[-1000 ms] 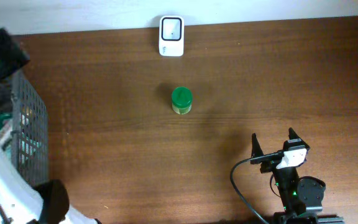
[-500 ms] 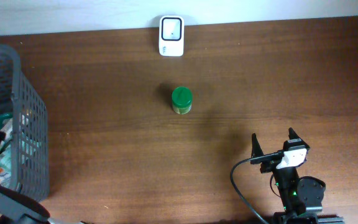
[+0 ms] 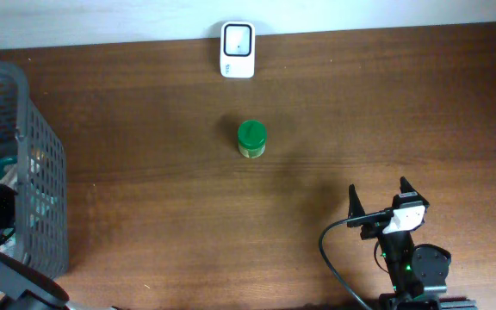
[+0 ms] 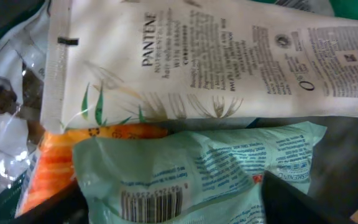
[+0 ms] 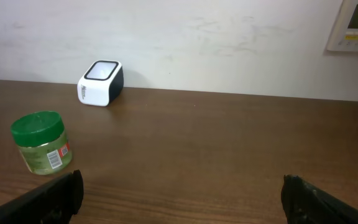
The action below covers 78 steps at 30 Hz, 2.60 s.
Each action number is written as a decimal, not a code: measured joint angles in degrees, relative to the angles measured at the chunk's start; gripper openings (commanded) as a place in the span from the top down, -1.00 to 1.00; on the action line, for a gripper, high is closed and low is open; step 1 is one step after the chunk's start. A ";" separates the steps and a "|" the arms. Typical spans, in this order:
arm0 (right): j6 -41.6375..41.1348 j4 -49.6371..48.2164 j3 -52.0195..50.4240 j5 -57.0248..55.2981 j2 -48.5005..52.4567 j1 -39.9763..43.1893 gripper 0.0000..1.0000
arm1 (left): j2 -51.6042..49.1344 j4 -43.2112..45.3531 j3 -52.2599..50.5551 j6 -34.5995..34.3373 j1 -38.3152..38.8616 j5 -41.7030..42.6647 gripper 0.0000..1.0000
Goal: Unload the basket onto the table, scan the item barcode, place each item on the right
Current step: 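Reach the left gripper into the basket and grasp the light-green packet, then place the light-green packet in front of the jar with the left gripper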
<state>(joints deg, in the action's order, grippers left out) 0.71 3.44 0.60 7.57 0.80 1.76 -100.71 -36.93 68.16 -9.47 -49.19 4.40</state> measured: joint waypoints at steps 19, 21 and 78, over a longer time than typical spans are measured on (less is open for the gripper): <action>0.00 0.00 0.00 0.00 0.00 0.00 -0.97 | 20.41 2.95 -1.36 -2.45 0.00 10.54 1.00; 0.00 0.02 0.00 0.00 0.00 0.00 -0.97 | 30.88 2.99 -0.81 -4.61 0.04 12.00 1.00; 0.00 0.02 0.00 0.00 0.00 0.00 -0.97 | 9.46 1.40 3.87 25.83 3.74 -1.03 -0.93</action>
<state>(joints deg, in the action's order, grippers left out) 0.71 3.46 0.60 7.57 0.80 1.76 -91.24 -35.53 72.03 16.36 -45.45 3.38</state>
